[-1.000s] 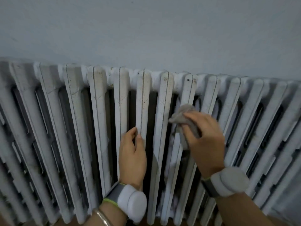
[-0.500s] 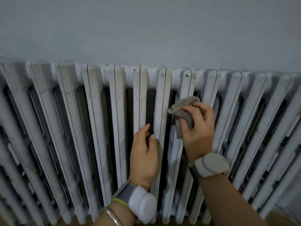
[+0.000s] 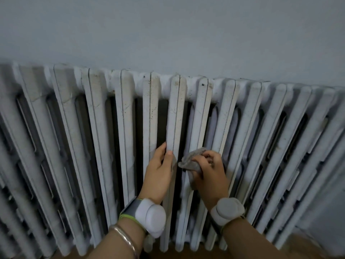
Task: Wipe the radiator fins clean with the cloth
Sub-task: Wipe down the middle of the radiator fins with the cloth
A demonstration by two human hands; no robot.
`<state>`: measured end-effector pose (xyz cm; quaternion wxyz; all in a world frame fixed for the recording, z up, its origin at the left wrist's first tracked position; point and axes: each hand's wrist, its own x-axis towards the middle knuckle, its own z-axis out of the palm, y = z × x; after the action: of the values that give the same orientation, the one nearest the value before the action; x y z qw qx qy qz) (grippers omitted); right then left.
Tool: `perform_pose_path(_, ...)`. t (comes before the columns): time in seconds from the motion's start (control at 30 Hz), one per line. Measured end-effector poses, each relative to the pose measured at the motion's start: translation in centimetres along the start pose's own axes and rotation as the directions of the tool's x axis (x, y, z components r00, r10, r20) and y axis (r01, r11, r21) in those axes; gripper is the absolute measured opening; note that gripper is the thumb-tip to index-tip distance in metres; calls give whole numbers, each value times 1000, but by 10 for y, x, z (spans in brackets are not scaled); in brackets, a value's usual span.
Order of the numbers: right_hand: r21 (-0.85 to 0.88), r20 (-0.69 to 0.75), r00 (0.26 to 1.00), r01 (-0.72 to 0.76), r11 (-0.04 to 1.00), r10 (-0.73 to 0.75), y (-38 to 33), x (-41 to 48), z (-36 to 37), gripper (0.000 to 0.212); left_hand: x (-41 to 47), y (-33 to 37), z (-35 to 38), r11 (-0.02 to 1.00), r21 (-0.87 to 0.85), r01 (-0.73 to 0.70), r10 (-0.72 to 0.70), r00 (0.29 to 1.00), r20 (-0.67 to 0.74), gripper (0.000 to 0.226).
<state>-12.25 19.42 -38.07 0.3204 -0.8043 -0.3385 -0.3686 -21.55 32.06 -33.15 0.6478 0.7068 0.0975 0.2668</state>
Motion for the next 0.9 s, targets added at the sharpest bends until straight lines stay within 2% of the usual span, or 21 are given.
perform_pose_path(0.07, 5, 54, 998, 43, 999, -44, 5, -10, 0, 37, 0, 1, -1, 1000, 1, -5, 5, 1000, 6, 45)
perform_pose_path(0.13, 37, 107, 992, 62, 997, -66, 8, -16, -4, 31, -1, 2, -2, 1000, 7, -7, 7, 1000, 14, 45)
perform_pose_path(0.23, 98, 124, 988, 77, 992, -89, 7, -13, -17, 26, -2, 2, -3, 1000, -3, -5, 5, 1000, 25, 45)
perform_pose_path(0.33, 92, 35, 999, 3, 996, -7, -5, 8, -34, 25, -2, 2, -4, 1000, -6, -4, 4, 999, 32, 45)
perform_pose_path(0.4, 98, -99, 993, -53, 994, 63, -16, 28, -46, 23, -2, 1, -3, 1000, -12, -3, 3, 1000, 29, 45)
perform_pose_path(0.47, 93, -267, 963, -8, 996, 32, -28, 46, -52, 23, -1, -1, -3, 1000, -27, 0, 1, 1000, 21, 45)
perform_pose_path(0.53, 117, -367, 930, 82, 990, -34, -34, 60, -54, 23, 0, -3, -3, 999, -51, 7, -6, 1000, 15, 44)
perform_pose_path(0.6, 179, -394, 918, 125, 976, -45, -37, 73, -52, 23, 2, -5, -2, 998, -56, 13, -13, 1000, 5, 43)
perform_pose_path(0.7, 223, -365, 931, 86, 971, 1, -38, 81, -42, 23, 5, -9, -2, 998, -54, 20, -20, 1000, 2, 44)
perform_pose_path(0.9, 126, -344, 939, 63, 990, -16, -29, 62, -24, 25, 7, -11, -3, 998, -61, 17, -16, 1000, 4, 44)
